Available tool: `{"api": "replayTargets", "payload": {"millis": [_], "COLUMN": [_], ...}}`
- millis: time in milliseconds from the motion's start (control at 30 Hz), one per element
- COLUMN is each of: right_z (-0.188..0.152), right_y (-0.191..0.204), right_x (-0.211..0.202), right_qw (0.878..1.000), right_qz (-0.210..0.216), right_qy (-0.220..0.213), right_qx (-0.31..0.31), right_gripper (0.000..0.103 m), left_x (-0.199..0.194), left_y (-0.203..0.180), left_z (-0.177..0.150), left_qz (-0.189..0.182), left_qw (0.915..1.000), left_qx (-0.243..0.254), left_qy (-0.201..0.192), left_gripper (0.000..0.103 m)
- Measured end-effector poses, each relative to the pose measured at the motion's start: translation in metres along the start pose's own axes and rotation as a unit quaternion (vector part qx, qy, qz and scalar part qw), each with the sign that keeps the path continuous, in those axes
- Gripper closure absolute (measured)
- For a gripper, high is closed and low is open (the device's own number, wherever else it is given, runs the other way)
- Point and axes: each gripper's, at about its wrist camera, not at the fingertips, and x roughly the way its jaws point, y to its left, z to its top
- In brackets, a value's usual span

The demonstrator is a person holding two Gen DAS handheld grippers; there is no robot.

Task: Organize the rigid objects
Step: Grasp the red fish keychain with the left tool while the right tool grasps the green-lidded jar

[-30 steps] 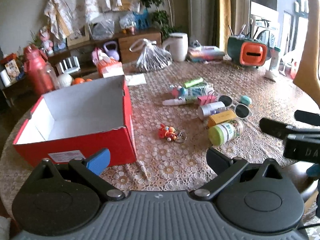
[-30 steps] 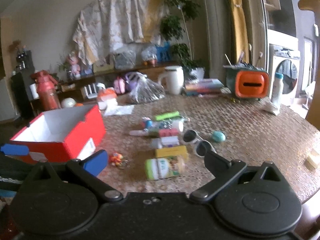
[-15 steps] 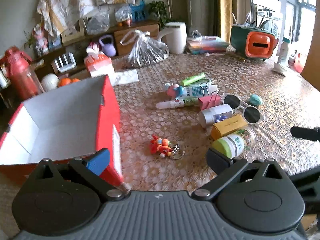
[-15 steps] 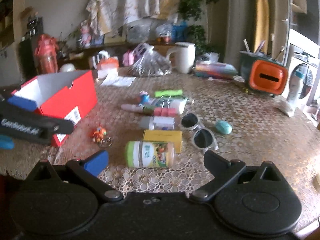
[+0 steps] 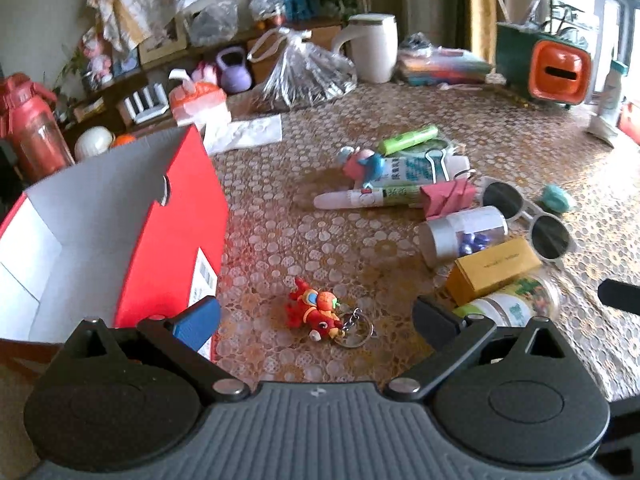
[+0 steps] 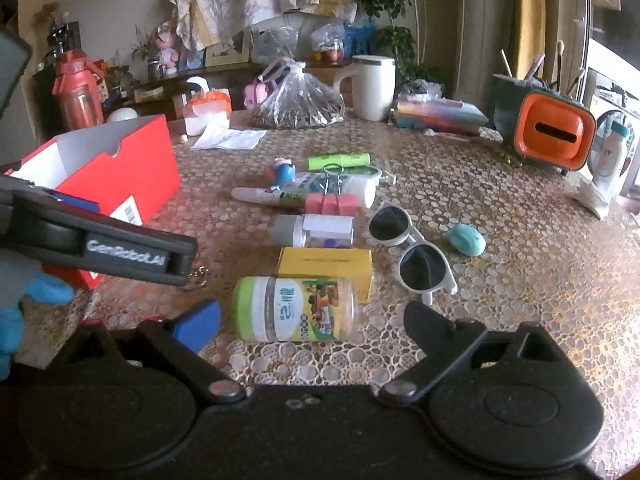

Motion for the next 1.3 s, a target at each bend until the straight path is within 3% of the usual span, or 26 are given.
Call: {"api": "replayTargets", "payload": {"millis": [233, 400, 767, 1000, 1133, 1233, 1300], "right_z": [0.0, -0.002, 0.001, 0.001, 0.001, 0.0, 0.0], "right_y": [-0.002, -0.002, -0.003, 0.002, 0.002, 0.002, 0.002], "right_x": [0.016, 0.021, 0.025, 0.028, 0.03, 0.031, 0.031], "right_qw": [1.0, 1.0, 0.999, 0.999, 0.999, 0.999, 0.999], "right_qz": [0.004, 0.012, 0.022, 0.026, 0.026, 0.024, 0.024], "right_qy": [0.011, 0.015, 0.012, 0.014, 0.016, 0.018, 0.018], "right_qx": [0.006, 0.013, 0.021, 0.017, 0.017, 0.017, 0.017], "right_gripper": [0.011, 0.013, 0.015, 0.017, 0.02, 0.021, 0.022], "left_x": [0.017, 0.028, 0.05, 0.054, 0.055, 0.055, 0.055], "left_y": [-0.01, -0.006, 0.019, 0.023, 0.027, 0.029, 0.03], "left_z": [-0.006, -0.01, -0.008, -0.003, -0.002, -0.002, -0.003], "left_qz": [0.016, 0.027, -0.005, -0.007, -0.005, 0.0, -0.002], "left_qw": [0.9998, 0.9991, 0.9897, 0.9894, 0.9891, 0.9893, 0.9895], "left_qx": [0.009, -0.021, -0.13, -0.134, -0.137, -0.136, -0.135], "left_qy": [0.01, 0.023, 0.06, 0.055, 0.053, 0.052, 0.051], "left_gripper": [0.001, 0.01, 0.036, 0.04, 0.049, 0.064, 0.065]}}
